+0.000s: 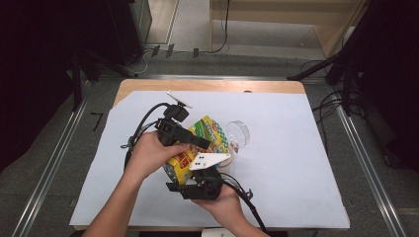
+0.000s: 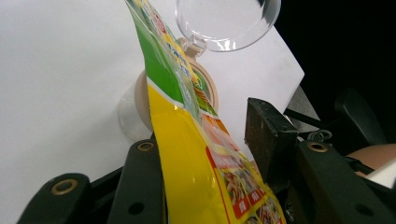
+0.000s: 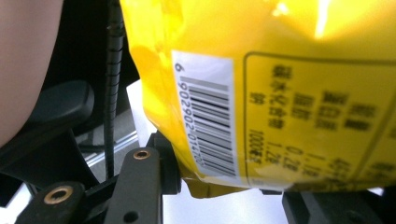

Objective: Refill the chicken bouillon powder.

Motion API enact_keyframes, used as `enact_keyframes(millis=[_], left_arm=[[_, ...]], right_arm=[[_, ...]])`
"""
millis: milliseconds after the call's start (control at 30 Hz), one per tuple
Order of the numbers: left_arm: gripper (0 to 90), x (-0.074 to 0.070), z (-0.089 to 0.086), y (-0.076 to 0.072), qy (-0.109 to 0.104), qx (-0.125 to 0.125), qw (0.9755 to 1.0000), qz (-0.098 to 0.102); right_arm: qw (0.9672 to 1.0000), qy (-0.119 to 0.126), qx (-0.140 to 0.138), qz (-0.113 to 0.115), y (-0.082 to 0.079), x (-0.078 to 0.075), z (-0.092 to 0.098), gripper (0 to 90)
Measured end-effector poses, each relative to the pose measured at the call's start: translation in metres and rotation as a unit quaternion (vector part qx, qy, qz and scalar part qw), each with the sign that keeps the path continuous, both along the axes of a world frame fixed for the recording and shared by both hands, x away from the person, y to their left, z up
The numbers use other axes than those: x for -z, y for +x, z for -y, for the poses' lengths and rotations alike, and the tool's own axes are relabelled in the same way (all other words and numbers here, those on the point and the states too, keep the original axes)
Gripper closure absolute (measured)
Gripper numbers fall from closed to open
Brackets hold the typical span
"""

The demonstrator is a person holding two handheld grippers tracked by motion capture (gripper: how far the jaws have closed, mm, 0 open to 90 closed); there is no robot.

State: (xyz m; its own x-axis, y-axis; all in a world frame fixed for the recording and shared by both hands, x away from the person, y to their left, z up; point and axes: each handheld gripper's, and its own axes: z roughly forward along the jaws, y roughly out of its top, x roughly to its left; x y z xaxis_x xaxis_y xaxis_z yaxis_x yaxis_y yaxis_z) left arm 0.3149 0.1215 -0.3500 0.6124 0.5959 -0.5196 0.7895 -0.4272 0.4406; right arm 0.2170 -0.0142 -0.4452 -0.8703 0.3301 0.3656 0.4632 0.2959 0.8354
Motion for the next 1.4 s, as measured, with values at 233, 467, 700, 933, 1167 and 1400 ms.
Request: enact_keyframes(millis=[233,467,700,933,1167,1400], left_arm=[[71.3,0.003,-0.003,0.004,-0.001,-0.004,0.9999,-0.014],[73.6,0.002,-0.006,0.005,-0.003,-0.01,0.9997,-0.02],[71.8,-0.002,-0.003,0.002,0.0,-0.013,0.9999,-0.001],[71.9,-0.009,-0.004,0.0,0.004,-0.022,0.9995,0.021],[72.3,-0.012,-0.004,-0.002,0.001,-0.021,0.9997,0.015],[72.1,-0.014,-0.004,0.009,-0.005,-0.016,0.9999,0.0]], right_arm=[[0.9998,-0.014,-0.009,0.013,-0.001,0.0,-0.003,60.6],[0.9935,-0.049,-0.032,0.098,-0.011,-0.004,-0.01,55.6],[0.9955,-0.042,-0.015,0.083,-0.008,-0.005,-0.01,59.4],[0.9966,-0.036,-0.012,0.074,-0.005,-0.009,-0.014,60.0],[0.9962,-0.04,-0.011,0.077,-0.004,-0.007,-0.015,60.6],[0.9964,-0.041,-0.016,0.073,-0.001,-0.014,-0.013,60.6]])
